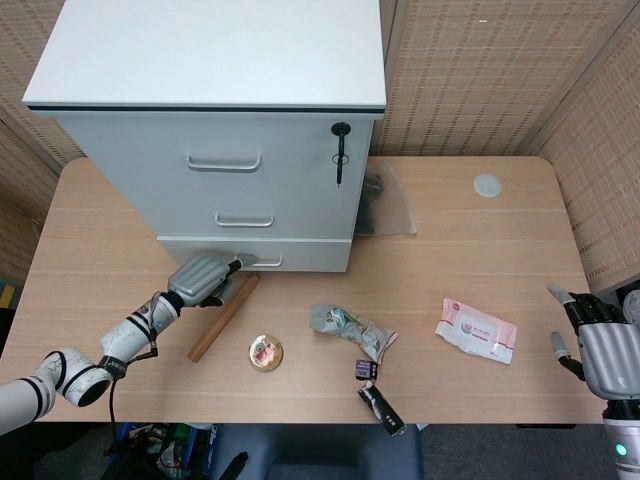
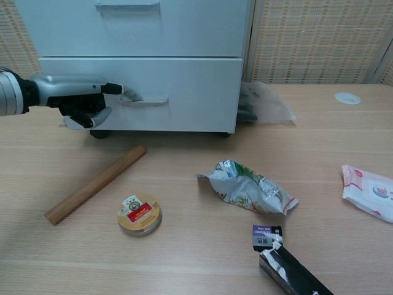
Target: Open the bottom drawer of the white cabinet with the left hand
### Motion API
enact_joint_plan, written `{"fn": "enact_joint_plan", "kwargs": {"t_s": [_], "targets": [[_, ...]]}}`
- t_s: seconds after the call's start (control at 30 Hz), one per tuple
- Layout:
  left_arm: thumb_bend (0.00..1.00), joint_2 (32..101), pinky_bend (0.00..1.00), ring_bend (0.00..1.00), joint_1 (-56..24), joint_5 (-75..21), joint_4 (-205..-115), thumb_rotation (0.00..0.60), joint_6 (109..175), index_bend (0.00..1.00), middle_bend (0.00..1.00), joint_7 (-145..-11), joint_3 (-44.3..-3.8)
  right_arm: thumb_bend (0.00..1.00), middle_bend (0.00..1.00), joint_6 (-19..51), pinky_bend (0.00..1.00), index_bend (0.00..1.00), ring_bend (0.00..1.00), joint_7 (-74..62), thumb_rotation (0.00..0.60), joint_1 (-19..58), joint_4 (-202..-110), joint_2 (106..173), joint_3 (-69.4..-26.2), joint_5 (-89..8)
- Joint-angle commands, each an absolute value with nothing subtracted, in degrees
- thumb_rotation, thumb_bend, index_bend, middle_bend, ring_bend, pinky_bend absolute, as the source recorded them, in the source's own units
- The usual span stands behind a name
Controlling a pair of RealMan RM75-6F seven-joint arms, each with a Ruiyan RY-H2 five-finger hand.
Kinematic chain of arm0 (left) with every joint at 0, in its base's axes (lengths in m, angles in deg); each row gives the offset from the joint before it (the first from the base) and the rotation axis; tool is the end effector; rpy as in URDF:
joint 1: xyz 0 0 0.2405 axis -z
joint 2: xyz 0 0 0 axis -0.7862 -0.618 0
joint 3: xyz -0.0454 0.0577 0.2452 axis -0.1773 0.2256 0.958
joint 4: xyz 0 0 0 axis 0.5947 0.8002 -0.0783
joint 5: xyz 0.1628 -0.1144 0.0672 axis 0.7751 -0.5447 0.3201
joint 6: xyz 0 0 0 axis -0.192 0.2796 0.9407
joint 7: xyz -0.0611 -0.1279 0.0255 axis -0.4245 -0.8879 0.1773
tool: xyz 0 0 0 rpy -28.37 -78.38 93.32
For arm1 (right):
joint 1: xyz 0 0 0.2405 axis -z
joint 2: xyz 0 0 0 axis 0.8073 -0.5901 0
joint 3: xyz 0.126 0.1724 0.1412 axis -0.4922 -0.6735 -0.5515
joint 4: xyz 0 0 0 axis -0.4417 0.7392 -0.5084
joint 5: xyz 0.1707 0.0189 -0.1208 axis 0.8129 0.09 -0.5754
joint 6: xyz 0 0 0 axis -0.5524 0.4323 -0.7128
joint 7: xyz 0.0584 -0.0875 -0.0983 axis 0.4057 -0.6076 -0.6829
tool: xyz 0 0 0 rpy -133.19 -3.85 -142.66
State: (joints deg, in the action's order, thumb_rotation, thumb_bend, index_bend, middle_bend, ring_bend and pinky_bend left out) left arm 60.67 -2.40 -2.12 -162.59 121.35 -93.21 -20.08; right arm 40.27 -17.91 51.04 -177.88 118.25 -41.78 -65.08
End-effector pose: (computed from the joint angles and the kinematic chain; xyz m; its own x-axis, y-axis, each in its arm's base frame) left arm -0.1677 0.3819 0.0288 0.5057 0.3710 0.7788 0.8009 -0.5375 -0.2640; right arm -0.2991 -0.1739 0.1759 0.5358 0.0629 0.8420 -0.8439 0.0059 0.5365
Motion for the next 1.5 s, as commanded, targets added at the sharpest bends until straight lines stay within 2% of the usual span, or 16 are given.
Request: {"fn": "enact_joint_plan", "kwargs": {"t_s": [0.03,1.5], "targets": [[0.73,60.2,1.00,0.91,-2.4,-1.9,-163.5,0.600,121.6,0.14,0.90,-92.8,-19.7,0.36,0.28,40.3,0.31,0.17,0.23,-17.9,0.600,51.1,-177.8,118.3,-41.8,-65.0],[0.73,51.4,1.00,0.91,-6.0,-1.2,-180.9,0.600,124.5,0.14,0.90,-82.0,-15.0,0.36,0.28,40.5,0.31,0.17,0.24,-17.6,0.600,51.6,-177.0,118.8,-41.4,-65.0]]}}
